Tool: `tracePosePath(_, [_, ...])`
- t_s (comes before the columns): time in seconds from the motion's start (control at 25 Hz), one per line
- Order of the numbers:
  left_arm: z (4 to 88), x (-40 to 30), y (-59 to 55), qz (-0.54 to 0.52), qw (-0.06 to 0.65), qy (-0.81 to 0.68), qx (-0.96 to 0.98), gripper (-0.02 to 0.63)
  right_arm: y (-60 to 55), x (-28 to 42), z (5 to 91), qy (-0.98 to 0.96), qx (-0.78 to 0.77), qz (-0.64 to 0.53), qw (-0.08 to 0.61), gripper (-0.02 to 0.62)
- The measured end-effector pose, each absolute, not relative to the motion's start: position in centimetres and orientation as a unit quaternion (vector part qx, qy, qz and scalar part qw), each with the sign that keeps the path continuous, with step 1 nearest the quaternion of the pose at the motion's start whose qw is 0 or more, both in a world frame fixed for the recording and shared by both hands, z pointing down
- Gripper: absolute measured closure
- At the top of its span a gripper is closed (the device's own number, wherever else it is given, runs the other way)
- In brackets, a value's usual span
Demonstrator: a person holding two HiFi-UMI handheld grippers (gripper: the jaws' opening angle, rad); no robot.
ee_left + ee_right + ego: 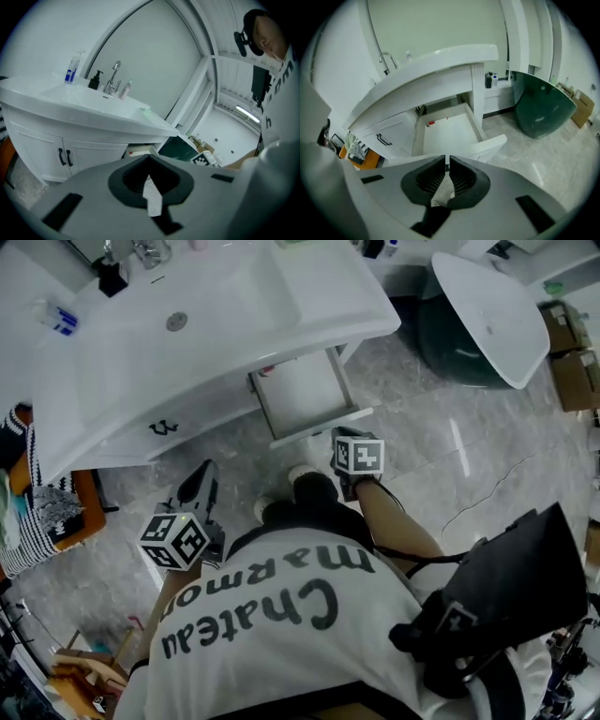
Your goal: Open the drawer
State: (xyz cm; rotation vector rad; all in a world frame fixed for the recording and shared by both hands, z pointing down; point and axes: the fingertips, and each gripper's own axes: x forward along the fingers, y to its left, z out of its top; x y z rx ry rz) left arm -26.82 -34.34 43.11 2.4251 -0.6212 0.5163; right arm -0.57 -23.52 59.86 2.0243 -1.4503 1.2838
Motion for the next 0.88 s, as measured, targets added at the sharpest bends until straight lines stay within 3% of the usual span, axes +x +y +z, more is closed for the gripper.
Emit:
tracePosePath(0.24, [43.9, -22.7, -32.2, 0.183, 0.317, -0.182, 0.913, 0.598, -23.1, 2.3, 49.4, -0.521, 0.744, 0.408, 0.094, 0.584])
tracePosePath(0.52, [40.8, -21.1, -29.4, 0.149, 0.303, -0.173, 0.925, 0.598, -24.1, 2.9, 35.5, -0.613, 0.747, 0.260, 0.006, 0.584])
tracePosePath(0.64, [39.8, -20.7, -28.1, 0.129, 0.287, -0.194, 0.929, 0.597, -23.4, 3.3, 34.1, -0.638, 0.730, 0.246, -0.021, 0.584])
tracePosePath(0.88, [38.5, -19.9, -24.8, 0.091, 0.277, -0.248, 0.924, 0.597, -20.0, 3.9, 35.4, -0.673, 0.699, 0.241, 0.005, 0.584])
